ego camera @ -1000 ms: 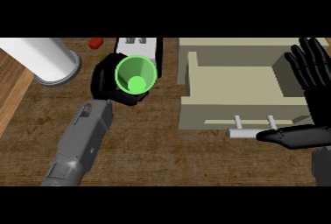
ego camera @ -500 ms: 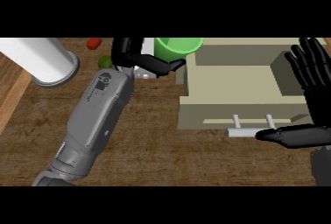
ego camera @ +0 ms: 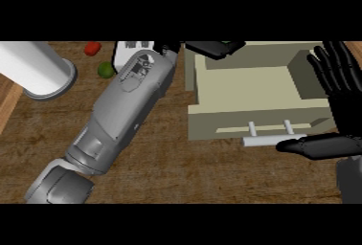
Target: Pick up the cup, place it into the drawer and close the drawer
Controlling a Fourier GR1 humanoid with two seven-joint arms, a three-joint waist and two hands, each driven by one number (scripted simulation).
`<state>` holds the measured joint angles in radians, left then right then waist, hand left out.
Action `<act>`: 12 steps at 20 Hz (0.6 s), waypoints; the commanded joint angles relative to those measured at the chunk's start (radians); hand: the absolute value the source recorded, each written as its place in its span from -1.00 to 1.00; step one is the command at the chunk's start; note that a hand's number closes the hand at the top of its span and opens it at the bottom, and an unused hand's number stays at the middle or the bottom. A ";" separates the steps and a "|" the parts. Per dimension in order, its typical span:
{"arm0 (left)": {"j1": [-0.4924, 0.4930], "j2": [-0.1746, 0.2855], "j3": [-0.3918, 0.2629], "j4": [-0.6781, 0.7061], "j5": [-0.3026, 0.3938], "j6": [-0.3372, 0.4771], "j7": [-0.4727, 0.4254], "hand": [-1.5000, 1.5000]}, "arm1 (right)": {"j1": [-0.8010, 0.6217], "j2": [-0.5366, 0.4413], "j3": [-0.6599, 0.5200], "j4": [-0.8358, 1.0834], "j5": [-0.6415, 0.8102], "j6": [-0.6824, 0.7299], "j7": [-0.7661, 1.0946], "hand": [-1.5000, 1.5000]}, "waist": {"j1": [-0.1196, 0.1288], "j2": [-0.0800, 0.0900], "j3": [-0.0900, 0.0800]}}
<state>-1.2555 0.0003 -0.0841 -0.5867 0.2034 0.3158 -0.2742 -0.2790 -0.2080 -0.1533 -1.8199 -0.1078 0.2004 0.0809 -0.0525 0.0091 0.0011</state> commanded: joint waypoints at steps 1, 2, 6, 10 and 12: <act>-0.105 0.000 -0.037 0.163 0.020 0.057 0.042 1.00 | -0.012 0.020 0.025 -0.007 0.002 -0.002 -0.001 -1.00 | -0.027 0.011 0.001; -0.108 0.000 -0.076 0.169 0.034 0.062 0.058 1.00 | -0.064 -0.017 -0.013 -0.026 -0.039 -0.001 0.068 -1.00 | -0.032 0.007 0.000; -0.079 0.000 -0.158 0.238 0.085 0.019 0.044 1.00 | -0.065 -0.001 0.015 0.027 -0.028 0.027 0.000 -1.00 | -0.075 0.022 0.001; -0.056 0.000 -0.243 0.278 0.092 -0.028 0.075 1.00 | -0.056 0.008 0.041 0.026 -0.003 0.026 -0.011 -1.00 | -0.101 0.027 0.002; -0.075 0.000 -0.249 0.294 0.102 -0.056 0.089 1.00 | -0.077 0.004 0.029 0.029 -0.023 0.033 -0.018 -1.00 | -0.114 0.033 0.002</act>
<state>-1.3243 0.0000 -0.2855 -0.3319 0.2880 0.2909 -0.2057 -0.3402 -0.2011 -0.1221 -1.7944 -0.1159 0.2218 0.0703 -0.1420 0.0353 0.0025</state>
